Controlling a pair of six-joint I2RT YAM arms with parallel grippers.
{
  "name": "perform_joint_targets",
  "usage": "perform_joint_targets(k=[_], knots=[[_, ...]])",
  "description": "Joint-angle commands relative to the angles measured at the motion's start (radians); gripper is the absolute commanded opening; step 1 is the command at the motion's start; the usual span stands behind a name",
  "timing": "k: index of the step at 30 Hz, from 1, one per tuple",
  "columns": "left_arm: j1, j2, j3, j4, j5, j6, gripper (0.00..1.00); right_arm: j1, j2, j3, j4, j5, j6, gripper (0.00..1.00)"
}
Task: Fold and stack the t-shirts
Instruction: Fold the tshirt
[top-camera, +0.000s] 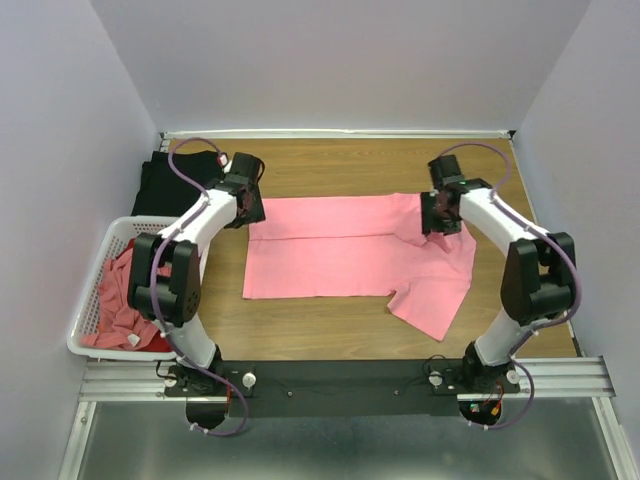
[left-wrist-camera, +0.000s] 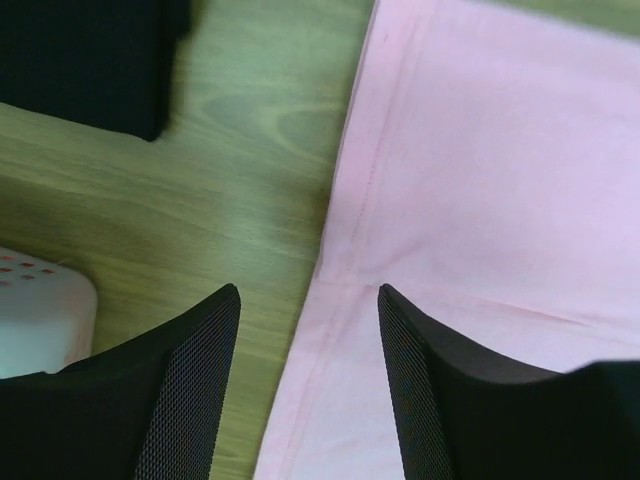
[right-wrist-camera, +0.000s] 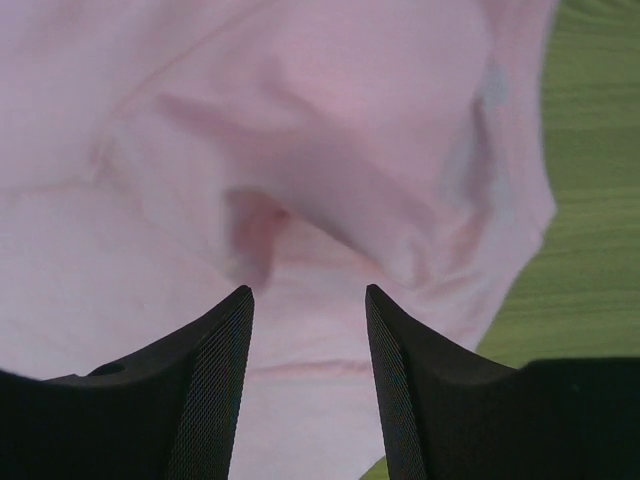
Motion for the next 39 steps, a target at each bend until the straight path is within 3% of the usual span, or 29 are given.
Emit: perform_joint_targets(k=[1, 7, 13, 17, 22, 32, 35, 39], knots=[[-0.059, -0.119, -0.024, 0.06, -0.047, -0.006, 0.67, -0.137, -0.107, -0.103, 0.072, -0.141, 0.128, 0.59], [-0.13, -0.147, -0.084, 0.16, -0.018, -0.034, 0.68, -0.366, -0.258, -0.307, 0.29, -0.408, 0.218, 0.73], [-0.13, -0.07, -0.078, 0.238, 0.011, -0.029, 0.68, -0.412, -0.273, -0.452, 0.459, -0.562, 0.266, 0.72], [-0.127, -0.007, -0.048, 0.257, 0.011, -0.026, 0.67, -0.432, -0.252, -0.512, 0.554, -0.593, 0.261, 0.64], [-0.107, 0.062, -0.025, 0.27, 0.027, -0.028, 0.67, -0.433, -0.214, -0.536, 0.62, -0.611, 0.243, 0.61], [-0.09, 0.111, -0.027, 0.3, 0.019, -0.022, 0.66, -0.433, -0.201, -0.564, 0.657, -0.53, 0.222, 0.54], [-0.086, 0.123, -0.028, 0.301, 0.011, -0.02, 0.66, -0.433, -0.255, -0.587, 0.657, -0.434, 0.229, 0.54], [-0.081, 0.131, -0.041, 0.307, 0.013, -0.017, 0.66, -0.433, -0.238, -0.585, 0.657, -0.453, 0.22, 0.54]])
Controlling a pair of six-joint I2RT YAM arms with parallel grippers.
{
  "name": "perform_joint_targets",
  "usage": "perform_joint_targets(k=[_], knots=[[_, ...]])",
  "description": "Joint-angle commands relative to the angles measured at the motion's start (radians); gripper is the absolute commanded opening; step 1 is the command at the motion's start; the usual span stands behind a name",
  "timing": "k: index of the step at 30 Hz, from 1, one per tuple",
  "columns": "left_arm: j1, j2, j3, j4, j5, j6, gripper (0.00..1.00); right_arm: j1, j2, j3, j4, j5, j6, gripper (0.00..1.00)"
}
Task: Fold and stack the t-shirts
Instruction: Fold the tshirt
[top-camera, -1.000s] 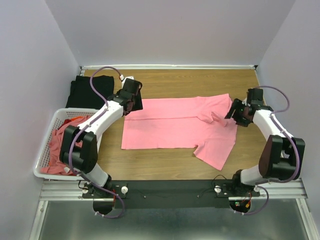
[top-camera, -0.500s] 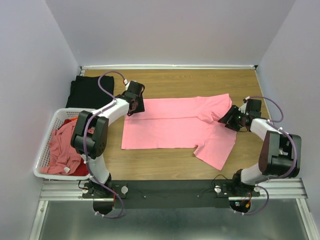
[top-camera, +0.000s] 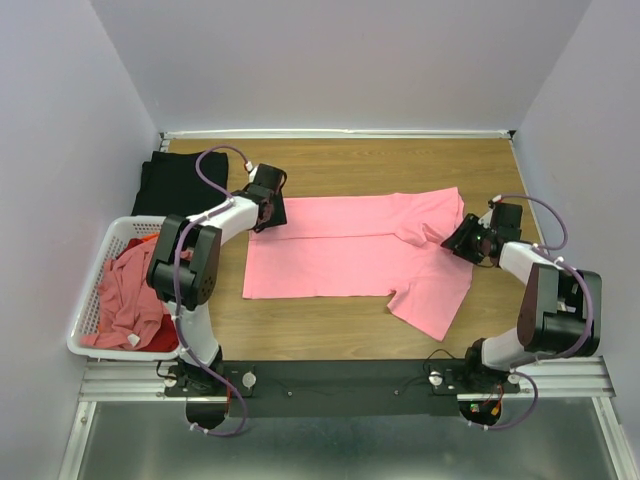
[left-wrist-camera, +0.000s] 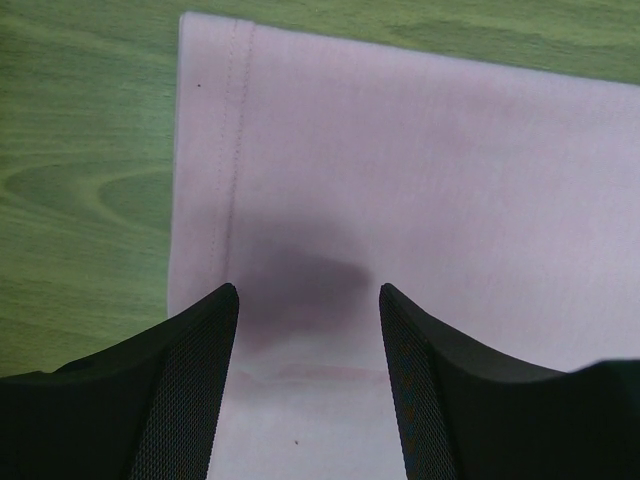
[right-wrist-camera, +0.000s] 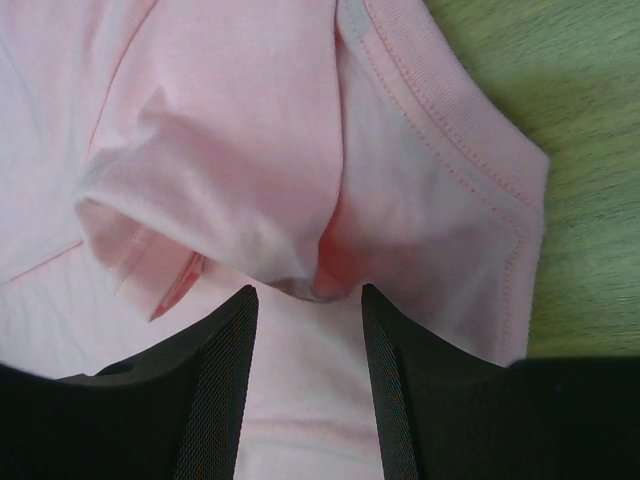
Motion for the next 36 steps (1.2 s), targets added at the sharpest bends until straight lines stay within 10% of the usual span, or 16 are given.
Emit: perform_joint_targets(k=[1, 8, 16, 36], knots=[[0.01, 0.012, 0.009, 0.022, -0.007, 0.001, 0.66, -0.007, 0.001, -0.008, 0.026, 0.033, -0.012, 0.54], [0.013, 0.018, -0.011, 0.031, -0.015, 0.006, 0.66, -0.007, 0.066, 0.009, 0.051, -0.082, -0.038, 0.5], [0.015, 0.009, -0.032, 0.036, -0.039, 0.011, 0.66, -0.007, -0.023, 0.022, 0.003, -0.074, -0.012, 0.01], [0.062, 0.009, -0.04, -0.044, -0.105, -0.022, 0.66, -0.05, 0.026, 0.226, -0.435, 0.098, 0.034, 0.01]])
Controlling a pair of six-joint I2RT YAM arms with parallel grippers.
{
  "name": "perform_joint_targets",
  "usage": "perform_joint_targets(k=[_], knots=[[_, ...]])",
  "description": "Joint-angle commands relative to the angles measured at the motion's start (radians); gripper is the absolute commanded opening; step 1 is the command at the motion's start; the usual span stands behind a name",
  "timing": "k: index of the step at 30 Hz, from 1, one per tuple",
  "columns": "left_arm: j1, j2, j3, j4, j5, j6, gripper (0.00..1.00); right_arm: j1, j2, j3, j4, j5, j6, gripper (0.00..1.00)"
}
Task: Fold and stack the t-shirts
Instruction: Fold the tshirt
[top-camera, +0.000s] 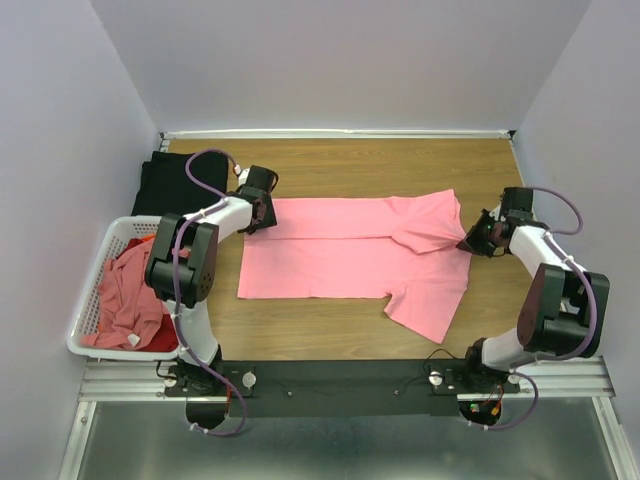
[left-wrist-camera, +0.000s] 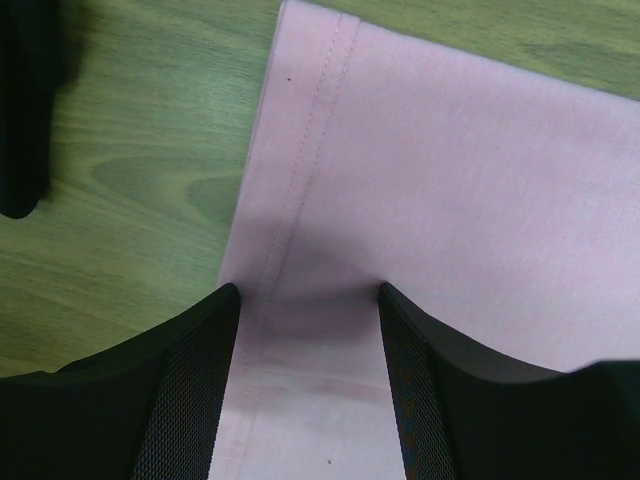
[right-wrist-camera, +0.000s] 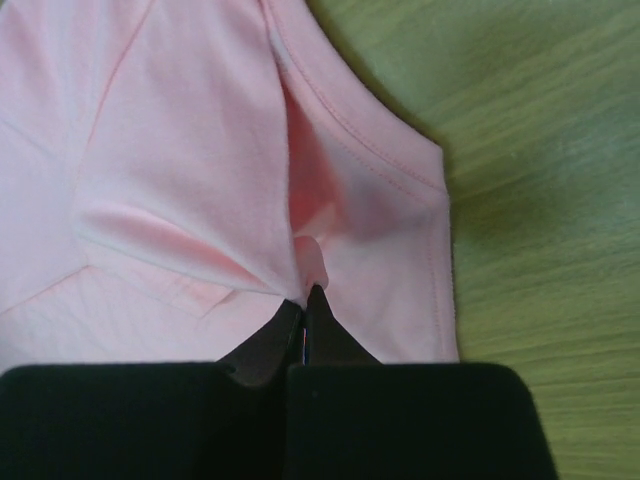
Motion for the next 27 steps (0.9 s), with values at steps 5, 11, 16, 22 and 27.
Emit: perform_joint_targets(k=[5, 11, 16, 22, 27], knots=[[-0.011, -0.066, 0.003, -0.016, -0.002, 0.027, 0.7, -0.018, 0.082, 0.085, -0.154, 0.028, -0.023, 0.23], [-0.036, -0.173, -0.005, -0.039, 0.01, 0.018, 0.76, 0.023, 0.005, 0.143, -0.211, 0.142, -0.066, 0.5], [-0.036, -0.271, -0.081, -0.062, -0.013, -0.006, 0.76, 0.188, -0.056, 0.209, -0.225, 0.224, -0.147, 0.53], [-0.037, -0.385, -0.187, -0.053, -0.046, -0.025, 0.73, 0.547, 0.014, 0.248, -0.199, 0.431, -0.218, 0.45], [-0.037, -0.497, -0.28, -0.005, -0.052, -0.009, 0.7, 0.667, 0.171, 0.278, -0.171, 0.491, -0.273, 0.37]])
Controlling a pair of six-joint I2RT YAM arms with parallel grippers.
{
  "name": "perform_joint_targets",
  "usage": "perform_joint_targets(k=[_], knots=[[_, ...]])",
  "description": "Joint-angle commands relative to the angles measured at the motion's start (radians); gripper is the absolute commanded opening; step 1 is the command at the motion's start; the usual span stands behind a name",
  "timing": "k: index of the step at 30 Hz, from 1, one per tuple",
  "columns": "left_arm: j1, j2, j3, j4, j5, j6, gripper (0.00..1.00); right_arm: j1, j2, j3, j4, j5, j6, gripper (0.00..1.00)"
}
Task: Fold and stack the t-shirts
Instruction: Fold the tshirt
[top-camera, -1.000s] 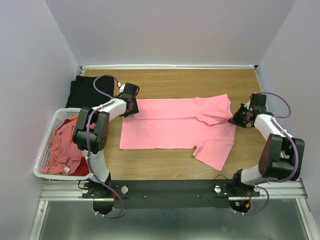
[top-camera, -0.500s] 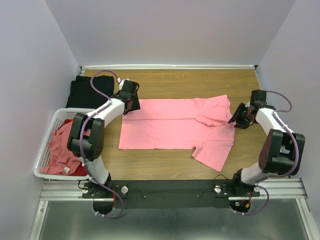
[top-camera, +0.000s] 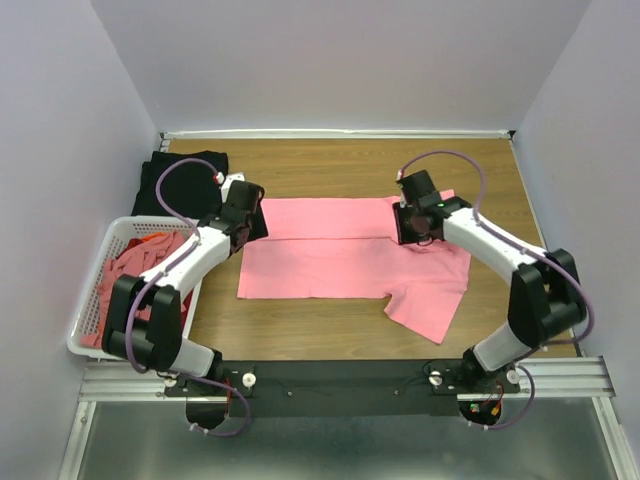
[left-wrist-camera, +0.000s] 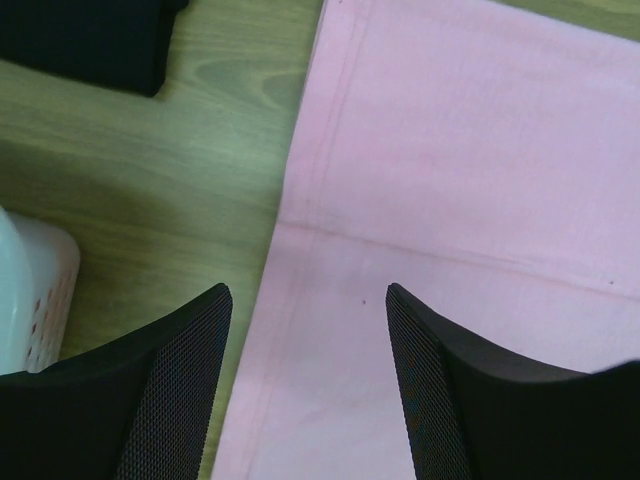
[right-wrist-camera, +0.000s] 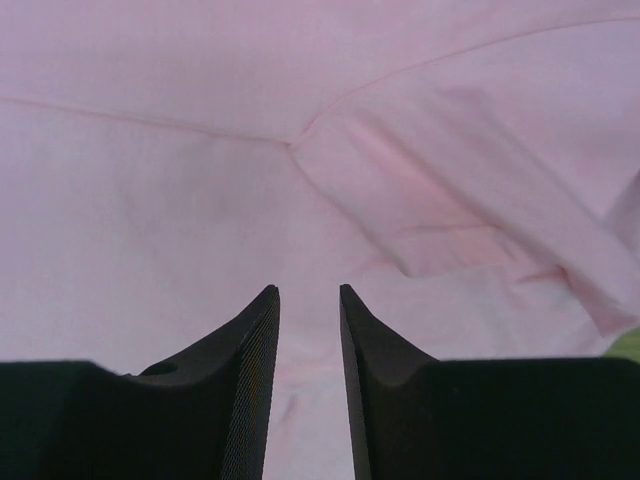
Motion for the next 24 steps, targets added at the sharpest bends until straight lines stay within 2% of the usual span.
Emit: perform_joint_targets(k=[1, 10, 24], knots=[[-0.001, -0.094, -0.052, 0.046, -0.038, 0.0, 0.7, 0.053, 0.12, 0.033, 0.004, 0.143, -0.06, 0.37], [-0.003, -0.171, -0.164, 0.125, -0.06, 0.002, 0.69, 0.061, 0.243, 0.067, 0.044, 0.233, -0.083, 0.35], [-0.003, -0.136, -0.158, 0.145, -0.068, 0.016, 0.69, 0.06, 0.34, 0.105, 0.062, 0.344, -0.135, 0.35]])
